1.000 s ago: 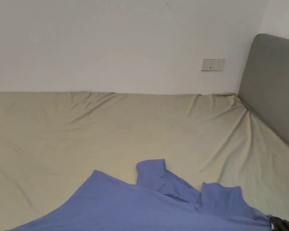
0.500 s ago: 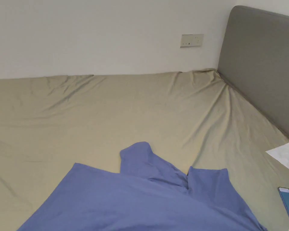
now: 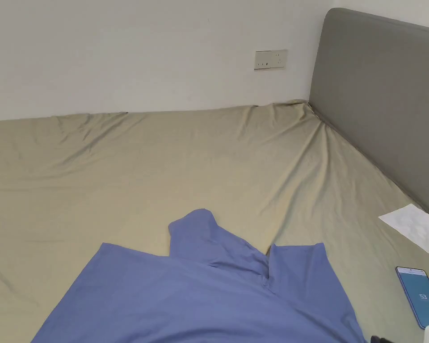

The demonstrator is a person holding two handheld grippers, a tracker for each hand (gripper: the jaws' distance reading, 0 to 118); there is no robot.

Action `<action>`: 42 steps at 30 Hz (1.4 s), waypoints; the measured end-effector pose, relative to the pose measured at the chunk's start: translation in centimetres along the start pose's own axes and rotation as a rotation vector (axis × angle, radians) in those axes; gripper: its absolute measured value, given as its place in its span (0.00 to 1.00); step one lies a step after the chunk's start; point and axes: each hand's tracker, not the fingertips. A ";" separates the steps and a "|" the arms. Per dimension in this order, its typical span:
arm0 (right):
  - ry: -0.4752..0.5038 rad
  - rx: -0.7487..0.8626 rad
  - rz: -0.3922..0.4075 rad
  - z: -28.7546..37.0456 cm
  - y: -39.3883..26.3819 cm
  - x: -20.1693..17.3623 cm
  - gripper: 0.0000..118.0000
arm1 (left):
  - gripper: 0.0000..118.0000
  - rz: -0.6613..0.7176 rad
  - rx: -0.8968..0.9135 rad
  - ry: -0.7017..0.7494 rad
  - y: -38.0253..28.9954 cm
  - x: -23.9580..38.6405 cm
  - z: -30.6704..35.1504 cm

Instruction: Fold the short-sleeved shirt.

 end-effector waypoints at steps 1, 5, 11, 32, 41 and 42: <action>0.005 0.046 0.006 1.3 0.9 -0.5 0.83 | 1.00 -0.007 0.038 -0.011 0.9 0.8 1.2; 0.094 0.266 0.103 7.1 3.6 -3.6 0.87 | 1.00 -0.158 0.262 -0.039 2.9 6.2 6.7; 0.220 0.458 0.224 14.4 3.2 -9.9 0.47 | 0.49 -0.251 0.486 -0.112 2.2 12.8 12.4; 0.240 0.365 0.279 13.4 1.4 -12.0 0.00 | 0.00 -0.273 0.293 -0.216 6.0 15.9 4.0; 0.249 0.240 0.226 9.8 1.3 -12.2 0.00 | 0.97 -0.044 -0.158 -0.081 17.9 17.8 -22.0; 0.247 0.236 0.225 9.5 1.3 -12.0 0.00 | 0.96 -0.036 -0.173 -0.071 18.4 18.1 -24.3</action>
